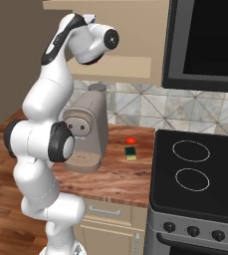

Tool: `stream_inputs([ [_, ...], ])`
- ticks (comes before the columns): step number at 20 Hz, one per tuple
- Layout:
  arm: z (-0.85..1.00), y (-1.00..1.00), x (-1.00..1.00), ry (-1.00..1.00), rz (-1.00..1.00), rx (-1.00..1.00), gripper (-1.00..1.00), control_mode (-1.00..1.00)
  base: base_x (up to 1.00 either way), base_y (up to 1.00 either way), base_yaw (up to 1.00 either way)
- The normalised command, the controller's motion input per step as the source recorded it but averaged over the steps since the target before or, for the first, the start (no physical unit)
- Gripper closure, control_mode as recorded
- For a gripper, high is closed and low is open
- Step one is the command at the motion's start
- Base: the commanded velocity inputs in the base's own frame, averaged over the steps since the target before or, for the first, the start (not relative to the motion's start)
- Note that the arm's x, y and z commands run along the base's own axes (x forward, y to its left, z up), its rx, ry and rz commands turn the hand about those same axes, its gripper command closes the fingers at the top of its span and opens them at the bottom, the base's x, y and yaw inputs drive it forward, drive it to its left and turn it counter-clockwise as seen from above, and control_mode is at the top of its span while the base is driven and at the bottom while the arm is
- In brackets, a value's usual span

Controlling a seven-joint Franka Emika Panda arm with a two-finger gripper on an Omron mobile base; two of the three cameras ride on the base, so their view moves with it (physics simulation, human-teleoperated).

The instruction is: Pick the spray and sponge from the cabinet and place them on the counter.

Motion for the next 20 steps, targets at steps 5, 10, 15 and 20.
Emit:
stream_inputs([
  [5, 0.00, -0.14, -0.28, 0.00, 0.00, 0.00, 1.00, -1.00, 0.00, 0.00, 0.00],
  [10, 0.00, -0.15, -0.33, 0.00, 0.00, 0.00, 1.00, -1.00, 0.00, 0.00, 0.00],
  [15, 0.00, -0.12, -0.36, 0.02, 0.00, 0.00, 1.00, -1.00, 0.00, 0.00, 0.00],
  [20, 0.00, -0.11, -0.38, 0.02, 0.00, 0.00, 1.00, -1.00, 0.00, 0.00, 0.00],
])
